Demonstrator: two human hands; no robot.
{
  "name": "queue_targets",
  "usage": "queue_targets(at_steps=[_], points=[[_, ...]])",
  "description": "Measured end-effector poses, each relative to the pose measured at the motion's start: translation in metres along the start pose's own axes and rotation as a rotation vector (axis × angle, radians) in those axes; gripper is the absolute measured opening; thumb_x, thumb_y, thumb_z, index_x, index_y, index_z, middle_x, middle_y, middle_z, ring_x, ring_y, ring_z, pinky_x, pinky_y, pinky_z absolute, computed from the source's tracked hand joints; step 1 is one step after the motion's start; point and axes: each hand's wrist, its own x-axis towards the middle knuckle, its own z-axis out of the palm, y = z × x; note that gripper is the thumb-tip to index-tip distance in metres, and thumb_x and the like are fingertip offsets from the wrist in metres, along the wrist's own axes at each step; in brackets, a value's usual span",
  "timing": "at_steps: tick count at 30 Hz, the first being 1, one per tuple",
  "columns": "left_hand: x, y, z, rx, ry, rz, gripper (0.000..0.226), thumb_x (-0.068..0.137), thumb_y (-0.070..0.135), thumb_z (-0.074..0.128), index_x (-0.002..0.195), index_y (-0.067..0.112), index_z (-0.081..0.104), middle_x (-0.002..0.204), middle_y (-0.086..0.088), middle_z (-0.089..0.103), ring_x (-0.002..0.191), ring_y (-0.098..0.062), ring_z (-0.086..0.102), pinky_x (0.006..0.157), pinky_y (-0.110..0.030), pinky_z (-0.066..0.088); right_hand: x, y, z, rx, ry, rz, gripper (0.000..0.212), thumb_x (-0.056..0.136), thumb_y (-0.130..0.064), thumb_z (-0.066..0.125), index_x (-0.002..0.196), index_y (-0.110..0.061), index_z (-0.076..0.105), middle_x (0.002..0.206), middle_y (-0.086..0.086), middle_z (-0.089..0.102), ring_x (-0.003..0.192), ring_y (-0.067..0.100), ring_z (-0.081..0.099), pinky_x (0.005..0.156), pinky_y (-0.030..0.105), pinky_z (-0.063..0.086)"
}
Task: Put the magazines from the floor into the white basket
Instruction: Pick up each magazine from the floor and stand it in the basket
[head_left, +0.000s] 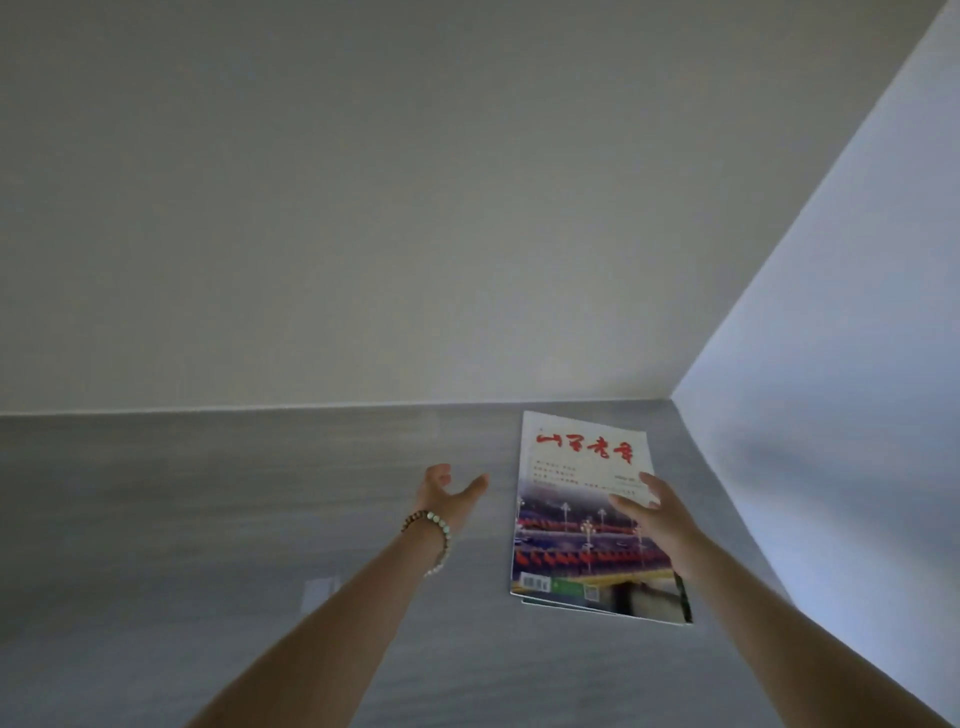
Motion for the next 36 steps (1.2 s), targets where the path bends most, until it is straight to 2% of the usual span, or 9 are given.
queue_targets(at_steps=[4,10,15,17,20,24,28,32,36], points=[[0.004,-0.011,0.048,0.073,-0.099,-0.071,0.07,0.081,0.037,0.063,0.137,0.008,0.032,0.143,-0.012,0.039,0.129,-0.027,0.041,0.107,-0.037,0.036,0.01,0.038,-0.02,0.058,-0.03,0.087,0.057,0.08,-0.023,0.071,0.13,-0.01,0.047,0.126,0.009,0.057,0.11,0.03,0.059,0.091,0.048,0.052],[0.005,-0.018,0.089,0.126,-0.104,-0.02,0.055,0.086,0.03,0.057,0.132,0.006,0.04,0.138,-0.013,0.046,0.124,-0.028,0.046,0.101,-0.036,0.038,0.019,0.063,-0.012,-0.017,0.059,0.084,0.061,0.079,-0.016,0.072,0.133,-0.016,0.042,0.113,0.005,0.056,0.101,0.022,0.06,0.084,0.04,0.056],[0.011,-0.014,0.091,-0.006,0.023,-0.064,0.044,0.084,0.021,0.06,0.125,0.008,0.05,0.125,-0.013,0.059,0.102,-0.026,0.057,0.084,-0.031,0.048,0.02,0.068,-0.008,-0.146,0.129,0.027,0.059,0.079,-0.028,0.073,0.132,-0.022,0.046,0.125,0.011,0.054,0.108,0.025,0.058,0.089,0.041,0.055],[0.009,-0.011,0.086,0.041,-0.041,-0.029,0.04,0.088,0.02,0.055,0.125,0.007,0.051,0.117,-0.012,0.061,0.094,-0.023,0.057,0.075,-0.027,0.047,0.02,0.066,-0.004,-0.105,0.086,0.013,0.062,0.078,-0.027,0.073,0.133,-0.022,0.045,0.129,0.011,0.052,0.114,0.027,0.055,0.093,0.043,0.052],[-0.001,-0.007,0.073,0.069,-0.086,0.092,0.031,0.092,0.013,0.046,0.121,0.004,0.052,0.12,-0.012,0.059,0.101,-0.023,0.055,0.082,-0.026,0.041,0.02,0.054,0.012,0.044,-0.002,0.003,0.063,0.079,-0.023,0.073,0.134,-0.016,0.043,0.136,0.009,0.051,0.12,0.027,0.052,0.099,0.044,0.047],[-0.011,0.004,0.026,0.021,-0.116,0.209,0.028,0.094,0.015,0.043,0.12,0.011,0.053,0.115,-0.001,0.057,0.104,-0.012,0.048,0.09,-0.026,0.037,0.02,0.03,0.039,0.177,-0.081,0.057,0.062,0.078,-0.023,0.073,0.131,-0.01,0.044,0.132,0.01,0.056,0.111,0.023,0.056,0.099,0.037,0.044],[-0.015,0.013,-0.047,0.022,-0.128,0.284,0.025,0.094,0.022,0.044,0.116,0.019,0.054,0.111,0.006,0.056,0.105,-0.009,0.048,0.09,-0.027,0.037,0.006,-0.013,0.084,0.226,-0.262,0.062,0.073,0.075,-0.041,0.071,0.136,-0.014,0.041,0.137,0.009,0.052,0.121,0.03,0.053,0.104,0.049,0.041],[-0.022,0.011,-0.14,-0.021,-0.015,0.333,0.017,0.092,0.023,0.046,0.107,0.028,0.054,0.107,0.009,0.059,0.104,-0.01,0.051,0.091,-0.028,0.039,-0.018,-0.074,0.147,0.314,-0.457,-0.004,0.053,0.073,-0.043,0.068,0.115,-0.014,0.056,0.104,0.01,0.073,0.092,0.028,0.071,0.088,0.047,0.053],[-0.04,-0.001,-0.25,-0.083,0.176,0.374,0.02,0.091,0.012,0.049,0.105,0.025,0.055,0.101,0.011,0.061,0.1,-0.01,0.055,0.08,-0.016,0.045,-0.048,-0.14,0.225,0.278,-0.533,-0.091,0.033,0.084,-0.031,0.065,0.112,-0.016,0.057,0.1,0.009,0.074,0.088,0.028,0.072,0.085,0.047,0.055]])
